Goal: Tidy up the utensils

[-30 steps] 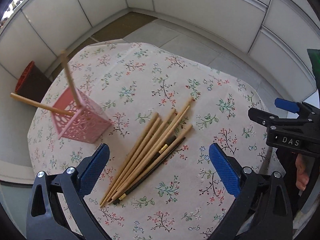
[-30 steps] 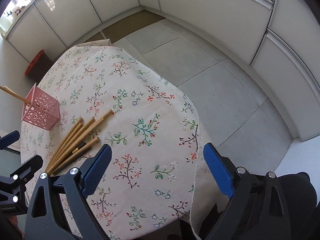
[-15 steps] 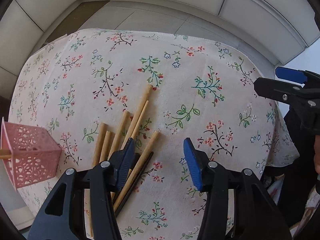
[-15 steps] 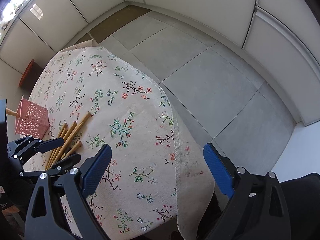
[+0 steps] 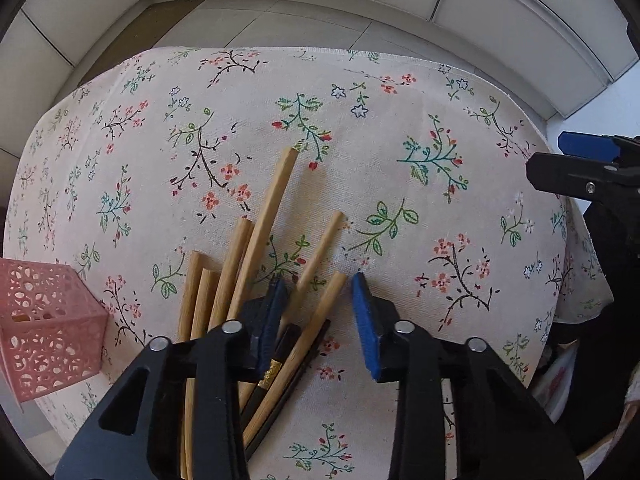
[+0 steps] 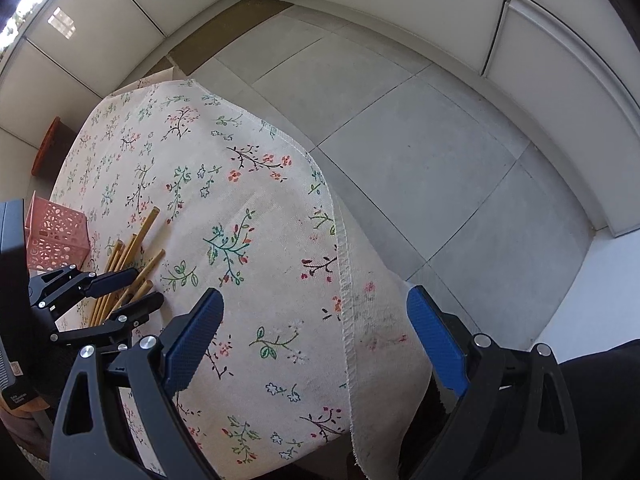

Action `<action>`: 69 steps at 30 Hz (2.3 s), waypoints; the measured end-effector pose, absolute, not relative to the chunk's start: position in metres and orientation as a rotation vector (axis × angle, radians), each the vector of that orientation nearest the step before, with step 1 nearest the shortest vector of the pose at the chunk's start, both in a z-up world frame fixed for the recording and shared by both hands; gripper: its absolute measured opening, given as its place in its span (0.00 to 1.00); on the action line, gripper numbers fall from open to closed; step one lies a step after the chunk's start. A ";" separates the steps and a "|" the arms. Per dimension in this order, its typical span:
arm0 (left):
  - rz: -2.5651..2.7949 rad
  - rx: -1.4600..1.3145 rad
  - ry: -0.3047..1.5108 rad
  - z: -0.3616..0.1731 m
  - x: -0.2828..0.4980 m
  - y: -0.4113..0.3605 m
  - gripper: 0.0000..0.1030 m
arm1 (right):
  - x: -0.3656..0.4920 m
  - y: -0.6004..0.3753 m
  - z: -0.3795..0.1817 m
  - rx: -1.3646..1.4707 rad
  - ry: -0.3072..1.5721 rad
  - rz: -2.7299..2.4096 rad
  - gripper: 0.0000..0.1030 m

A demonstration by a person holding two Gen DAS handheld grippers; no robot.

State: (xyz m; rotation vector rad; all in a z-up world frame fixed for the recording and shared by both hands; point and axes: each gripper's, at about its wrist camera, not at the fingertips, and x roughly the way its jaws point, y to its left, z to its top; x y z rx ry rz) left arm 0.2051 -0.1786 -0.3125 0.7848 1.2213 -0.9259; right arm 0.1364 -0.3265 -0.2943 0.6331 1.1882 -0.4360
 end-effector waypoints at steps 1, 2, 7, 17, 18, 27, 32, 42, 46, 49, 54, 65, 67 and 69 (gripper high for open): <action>-0.910 0.767 1.233 -0.313 0.205 -0.178 0.25 | 0.137 -0.326 -0.295 0.634 1.190 -0.434 0.88; -0.890 0.730 1.254 -0.313 0.206 -0.177 0.24 | 0.137 -0.326 -0.295 0.635 1.191 -0.432 0.88; -0.841 0.527 1.335 -0.307 0.217 -0.162 0.53 | 0.138 -0.325 -0.295 0.633 1.187 -0.417 0.88; -0.903 0.608 1.215 -0.270 0.203 -0.151 0.35 | 0.140 -0.325 -0.299 0.645 1.197 -0.414 0.88; -0.911 0.634 1.226 -0.276 0.196 -0.154 0.32 | 0.140 -0.326 -0.300 0.646 1.198 -0.415 0.88; -0.905 0.735 1.255 -0.308 0.191 -0.165 0.22 | 0.144 -0.327 -0.308 0.652 1.217 -0.413 0.88; -0.875 0.693 1.263 -0.315 0.207 -0.175 0.11 | 0.148 -0.327 -0.309 0.663 1.225 -0.415 0.88; -0.775 0.461 1.083 -0.226 0.217 -0.106 0.06 | 0.198 -0.286 -0.321 0.838 1.336 -0.352 0.88; -0.725 0.360 1.015 -0.192 0.202 -0.065 0.06 | 0.227 -0.270 -0.327 0.988 1.351 -0.414 0.85; -0.698 0.332 0.968 -0.178 0.184 -0.044 0.06 | 0.243 -0.260 -0.324 0.991 1.343 -0.507 0.77; -0.687 0.289 0.901 -0.160 0.174 -0.028 0.06 | 0.256 -0.241 -0.318 0.904 1.376 -0.597 0.39; -0.679 0.215 0.849 -0.140 0.178 -0.001 0.06 | 0.287 -0.206 -0.316 0.821 1.354 -0.650 0.19; -0.667 0.198 0.844 -0.135 0.177 0.004 0.06 | 0.288 -0.207 -0.317 0.833 1.346 -0.601 0.13; -0.649 0.187 0.840 -0.132 0.177 0.008 0.06 | 0.284 -0.216 -0.322 0.931 1.309 -0.491 0.08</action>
